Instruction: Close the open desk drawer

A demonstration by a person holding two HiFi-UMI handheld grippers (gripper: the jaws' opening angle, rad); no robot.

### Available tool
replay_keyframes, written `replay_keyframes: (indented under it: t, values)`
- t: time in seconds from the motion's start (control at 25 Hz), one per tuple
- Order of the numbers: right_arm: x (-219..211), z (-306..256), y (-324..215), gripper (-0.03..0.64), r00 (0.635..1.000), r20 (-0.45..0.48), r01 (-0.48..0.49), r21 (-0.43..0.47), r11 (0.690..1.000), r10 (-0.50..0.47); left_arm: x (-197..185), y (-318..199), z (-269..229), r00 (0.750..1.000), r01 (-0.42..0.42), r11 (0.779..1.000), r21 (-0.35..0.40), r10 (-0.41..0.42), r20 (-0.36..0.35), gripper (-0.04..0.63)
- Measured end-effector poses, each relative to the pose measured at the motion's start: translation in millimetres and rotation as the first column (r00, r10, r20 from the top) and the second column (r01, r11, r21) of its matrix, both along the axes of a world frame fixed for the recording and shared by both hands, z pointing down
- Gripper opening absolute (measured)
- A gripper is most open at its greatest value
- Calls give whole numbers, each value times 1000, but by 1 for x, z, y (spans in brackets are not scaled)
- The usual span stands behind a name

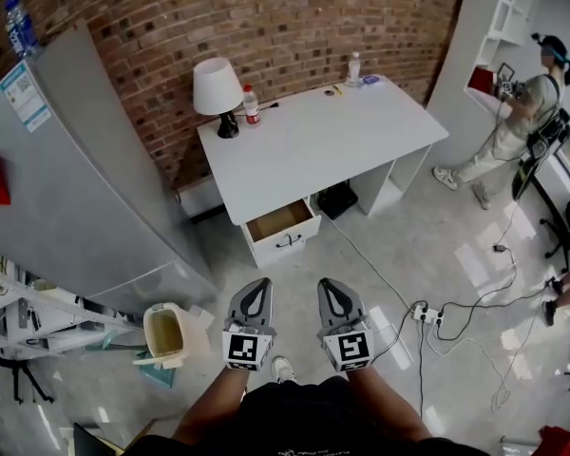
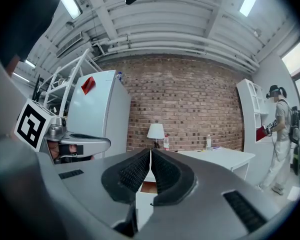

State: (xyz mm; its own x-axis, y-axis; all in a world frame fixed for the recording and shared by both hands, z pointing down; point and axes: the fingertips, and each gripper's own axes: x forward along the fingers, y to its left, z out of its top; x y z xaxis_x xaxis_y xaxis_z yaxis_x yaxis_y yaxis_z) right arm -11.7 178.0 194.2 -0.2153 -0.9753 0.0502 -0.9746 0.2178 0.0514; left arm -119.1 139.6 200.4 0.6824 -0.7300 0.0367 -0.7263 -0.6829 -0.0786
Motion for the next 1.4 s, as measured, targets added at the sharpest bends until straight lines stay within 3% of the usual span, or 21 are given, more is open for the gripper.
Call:
replay_keyframes:
  t: [0.32, 0.68, 1.12, 1.4]
  values:
    - [11, 12, -37, 29, 1000, 24, 5, -40, 999, -4, 10, -34, 8, 1000, 4, 1000, -28, -4, -1, 8]
    - [47, 24, -89, 29, 992, 49, 119, -53, 991, -117, 51, -75, 20, 995, 88, 996, -30, -87, 53, 8]
    - [88, 63, -146, 29, 960, 114, 266, -102, 959, -254, 118, -112, 42, 979, 152, 988, -39, -145, 144, 8]
    - [76, 104, -176, 29, 943, 102, 329, -156, 931, -316, 109, -137, 88, 969, 232, 967, -108, -219, 119, 8]
